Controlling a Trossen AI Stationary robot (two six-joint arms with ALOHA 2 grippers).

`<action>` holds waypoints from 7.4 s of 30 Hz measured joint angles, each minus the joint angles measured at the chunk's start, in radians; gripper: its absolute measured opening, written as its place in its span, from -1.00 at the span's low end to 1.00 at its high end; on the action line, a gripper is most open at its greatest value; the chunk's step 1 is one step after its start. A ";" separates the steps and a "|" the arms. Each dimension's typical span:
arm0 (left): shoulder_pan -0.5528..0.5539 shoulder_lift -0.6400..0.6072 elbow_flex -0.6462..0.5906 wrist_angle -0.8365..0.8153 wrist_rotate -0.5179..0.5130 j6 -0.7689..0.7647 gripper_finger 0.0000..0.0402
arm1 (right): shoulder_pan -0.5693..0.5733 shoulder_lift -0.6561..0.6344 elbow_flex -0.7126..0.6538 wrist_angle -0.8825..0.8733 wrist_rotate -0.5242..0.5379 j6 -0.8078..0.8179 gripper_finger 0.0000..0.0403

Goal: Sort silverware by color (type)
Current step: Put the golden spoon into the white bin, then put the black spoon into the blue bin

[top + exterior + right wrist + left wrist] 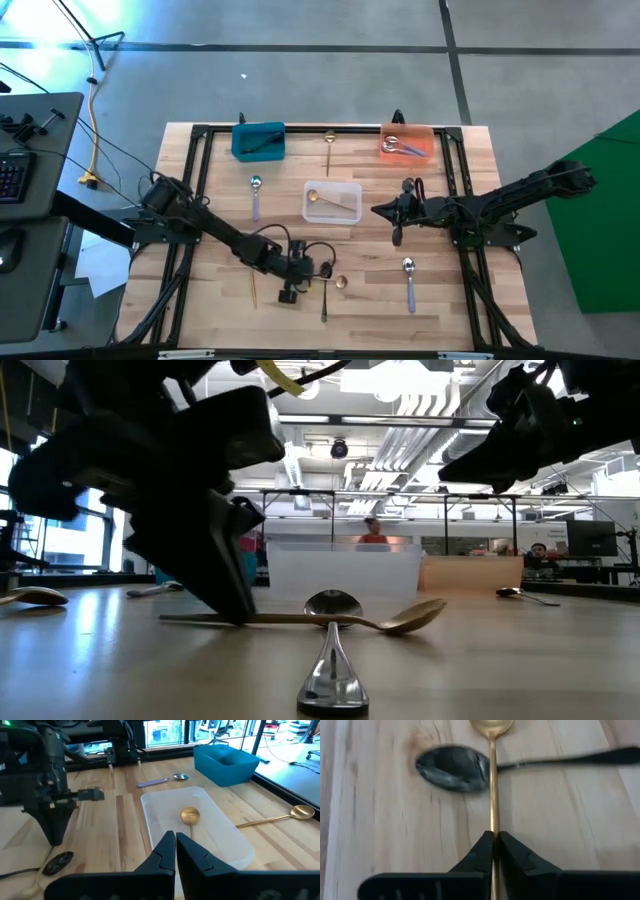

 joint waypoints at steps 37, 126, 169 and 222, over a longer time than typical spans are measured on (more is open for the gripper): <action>0.708 -0.187 0.048 -0.131 0.349 0.277 -1.00 | -0.119 0.000 0.001 0.021 0.008 -0.157 -1.00; 1.008 -0.429 -0.508 0.815 0.588 0.186 -0.96 | -0.373 0.228 0.246 -1.161 -0.013 1.131 -0.26; 0.907 -0.374 -0.425 0.896 0.588 -0.042 -0.35 | -0.460 0.188 0.112 0.358 -0.157 0.104 -1.00; 0.786 0.129 0.340 0.886 0.823 -0.026 -0.97 | -0.459 0.188 0.136 0.608 -0.391 -0.111 -1.00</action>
